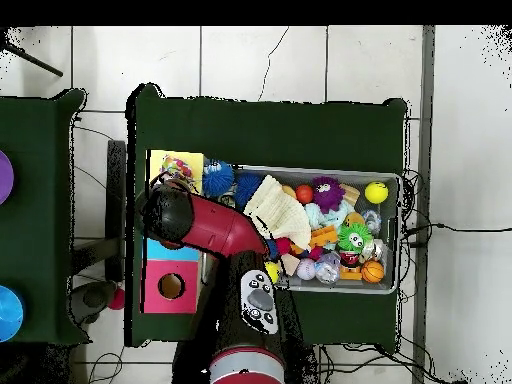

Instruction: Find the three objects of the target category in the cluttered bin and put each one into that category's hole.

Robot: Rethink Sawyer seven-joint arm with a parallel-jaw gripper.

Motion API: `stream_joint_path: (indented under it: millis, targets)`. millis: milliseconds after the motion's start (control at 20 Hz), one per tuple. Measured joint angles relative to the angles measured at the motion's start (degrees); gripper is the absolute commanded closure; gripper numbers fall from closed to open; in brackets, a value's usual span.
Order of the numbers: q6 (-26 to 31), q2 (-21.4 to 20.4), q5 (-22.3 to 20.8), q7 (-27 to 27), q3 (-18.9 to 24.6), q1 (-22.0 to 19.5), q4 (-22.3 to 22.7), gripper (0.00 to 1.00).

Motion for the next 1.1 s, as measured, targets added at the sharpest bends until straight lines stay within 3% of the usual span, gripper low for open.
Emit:
stream_joint_path:
  millis: [800,1100]
  targets:
    - [-0.2,0.6,-1.2,0.0,-0.4,0.4,-0.9,1.0]
    - [-4.4,2.1,-3.2,0.0,0.4,0.2,-1.1,1.0]
